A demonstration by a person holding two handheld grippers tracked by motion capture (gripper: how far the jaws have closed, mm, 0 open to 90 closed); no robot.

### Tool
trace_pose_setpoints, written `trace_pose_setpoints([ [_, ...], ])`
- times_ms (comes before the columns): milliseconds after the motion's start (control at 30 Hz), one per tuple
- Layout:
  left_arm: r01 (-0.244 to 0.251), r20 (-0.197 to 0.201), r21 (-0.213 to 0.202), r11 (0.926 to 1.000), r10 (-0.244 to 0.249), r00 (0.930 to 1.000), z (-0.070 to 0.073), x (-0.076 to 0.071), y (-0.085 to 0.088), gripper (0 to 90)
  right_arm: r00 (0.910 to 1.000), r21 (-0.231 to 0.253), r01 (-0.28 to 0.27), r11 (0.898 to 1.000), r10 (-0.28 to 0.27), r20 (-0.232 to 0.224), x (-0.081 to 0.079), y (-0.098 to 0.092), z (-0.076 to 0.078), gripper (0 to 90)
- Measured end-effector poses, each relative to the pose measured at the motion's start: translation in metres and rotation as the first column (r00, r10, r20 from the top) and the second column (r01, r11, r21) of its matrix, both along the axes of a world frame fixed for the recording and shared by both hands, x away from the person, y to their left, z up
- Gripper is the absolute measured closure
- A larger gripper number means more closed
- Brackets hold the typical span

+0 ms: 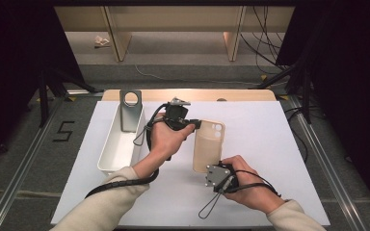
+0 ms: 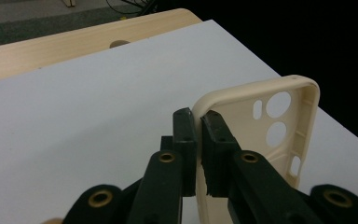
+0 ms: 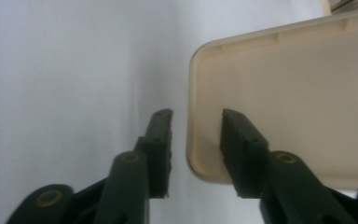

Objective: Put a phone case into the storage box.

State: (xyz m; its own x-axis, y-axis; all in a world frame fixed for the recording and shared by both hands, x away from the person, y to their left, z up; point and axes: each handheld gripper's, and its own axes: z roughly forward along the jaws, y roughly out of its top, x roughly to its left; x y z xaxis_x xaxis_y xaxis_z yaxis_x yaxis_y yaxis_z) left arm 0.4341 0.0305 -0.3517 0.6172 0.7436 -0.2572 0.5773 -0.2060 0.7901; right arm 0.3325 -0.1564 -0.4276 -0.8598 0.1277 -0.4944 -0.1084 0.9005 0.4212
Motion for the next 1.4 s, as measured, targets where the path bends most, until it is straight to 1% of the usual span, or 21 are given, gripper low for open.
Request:
trace_pose_setpoints([
  [67,0.003,0.011,0.004,1.0000,-0.003,0.9999,0.002,-0.001,0.004,84.9,0.9998,0.067,0.010,0.998,-0.009,-0.017,0.000,-0.003,0.003,56.6],
  [133,0.000,0.028,0.008,1.0000,0.000,0.9996,0.003,-0.001,0.008,84.9,0.9997,0.107,0.013,0.994,-0.010,-0.024,0.000,-0.007,0.005,49.5],
  [200,-0.002,0.041,0.013,0.9999,0.001,0.9991,0.005,-0.002,0.013,84.9,0.9988,0.163,0.026,0.986,-0.019,-0.045,0.001,-0.010,0.007,44.1],
  [267,-0.009,0.052,0.019,0.9998,0.008,0.9986,0.006,-0.003,0.017,84.9,0.9970,0.226,0.048,0.973,-0.032,-0.071,0.001,-0.013,0.009,38.1],
  [333,-0.018,0.056,0.017,0.9997,0.017,0.9983,0.008,-0.003,0.022,84.9,0.9935,0.300,0.067,0.952,-0.036,-0.108,0.001,-0.017,0.012,35.0],
  [400,-0.026,0.063,0.018,0.9995,0.025,0.9977,0.009,-0.004,0.025,84.9,0.9931,0.341,0.080,0.937,-0.046,-0.108,0.002,-0.019,0.014,31.6],
  [500,-0.031,0.070,0.014,0.9994,0.030,0.9971,0.011,-0.005,0.030,84.9,0.9921,0.382,0.102,0.919,-0.066,-0.106,0.003,-0.024,0.016,29.9],
  [567,-0.032,0.079,0.013,0.9994,0.031,0.9964,0.013,-0.006,0.033,84.9,0.9900,0.401,0.120,0.908,-0.080,-0.116,0.004,-0.027,0.016,27.4],
  [667,-0.039,0.089,0.013,0.9992,0.038,0.9953,0.016,-0.008,0.038,84.9,0.9854,0.432,0.152,0.889,-0.102,-0.136,0.006,-0.033,0.015,24.6],
  [700,-0.041,0.093,0.014,0.9991,0.040,0.9949,0.017,-0.008,0.041,84.9,0.9835,0.445,0.164,0.880,-0.111,-0.142,0.007,-0.036,0.014,24.3],
  [800,-0.052,0.109,0.015,0.9986,0.050,0.9928,0.021,-0.010,0.048,85.0,0.9720,0.492,0.217,0.843,-0.141,-0.188,0.010,-0.045,0.012,22.6],
  [900,-0.057,0.125,0.022,0.9981,0.054,0.9907,0.025,-0.012,0.055,84.9,0.9626,0.535,0.259,0.804,-0.169,-0.212,0.012,-0.055,0.012,21.8],
  [967,-0.062,0.129,0.023,0.9978,0.059,0.9899,0.027,-0.013,0.059,85.0,0.9589,0.555,0.277,0.784,-0.188,-0.212,0.013,-0.060,0.012,21.7],
  [1033,-0.068,0.133,0.023,0.9974,0.064,0.9890,0.029,-0.013,0.063,85.0,0.9562,0.565,0.290,0.773,-0.209,-0.206,0.013,-0.064,0.013,21.0],
  [1100,-0.073,0.137,0.021,0.9971,0.069,0.9881,0.030,-0.014,0.068,84.9,0.9517,0.580,0.305,0.756,-0.217,-0.218,0.013,-0.068,0.013,20.7],
  [1133,-0.074,0.140,0.021,0.9971,0.070,0.9877,0.031,-0.015,0.070,84.9,0.9505,0.582,0.309,0.753,-0.220,-0.220,0.013,-0.069,0.013,20.3],
  [1200,-0.078,0.145,0.020,0.9967,0.075,0.9867,0.032,-0.016,0.073,84.9,0.9470,0.592,0.320,0.740,-0.231,-0.223,0.013,-0.072,0.013,20.2],
  [1267,-0.083,0.148,0.021,0.9963,0.079,0.9858,0.032,-0.016,0.076,84.9,0.9444,0.599,0.328,0.730,-0.241,-0.224,0.013,-0.075,0.013,20.1],
  [1300,-0.084,0.151,0.023,0.9962,0.079,0.9854,0.032,-0.016,0.078,84.9,0.9419,0.607,0.335,0.720,-0.247,-0.228,0.013,-0.076,0.013,20.1],
  [1333,-0.084,0.152,0.024,0.9961,0.080,0.9851,0.033,-0.016,0.080,84.9,0.9400,0.610,0.341,0.715,-0.249,-0.234,0.013,-0.078,0.012,19.9],
  [1400,-0.089,0.158,0.024,0.9957,0.084,0.9838,0.033,-0.017,0.083,84.9,0.9378,0.613,0.347,0.710,-0.258,-0.232,0.012,-0.081,0.012,19.6],
])
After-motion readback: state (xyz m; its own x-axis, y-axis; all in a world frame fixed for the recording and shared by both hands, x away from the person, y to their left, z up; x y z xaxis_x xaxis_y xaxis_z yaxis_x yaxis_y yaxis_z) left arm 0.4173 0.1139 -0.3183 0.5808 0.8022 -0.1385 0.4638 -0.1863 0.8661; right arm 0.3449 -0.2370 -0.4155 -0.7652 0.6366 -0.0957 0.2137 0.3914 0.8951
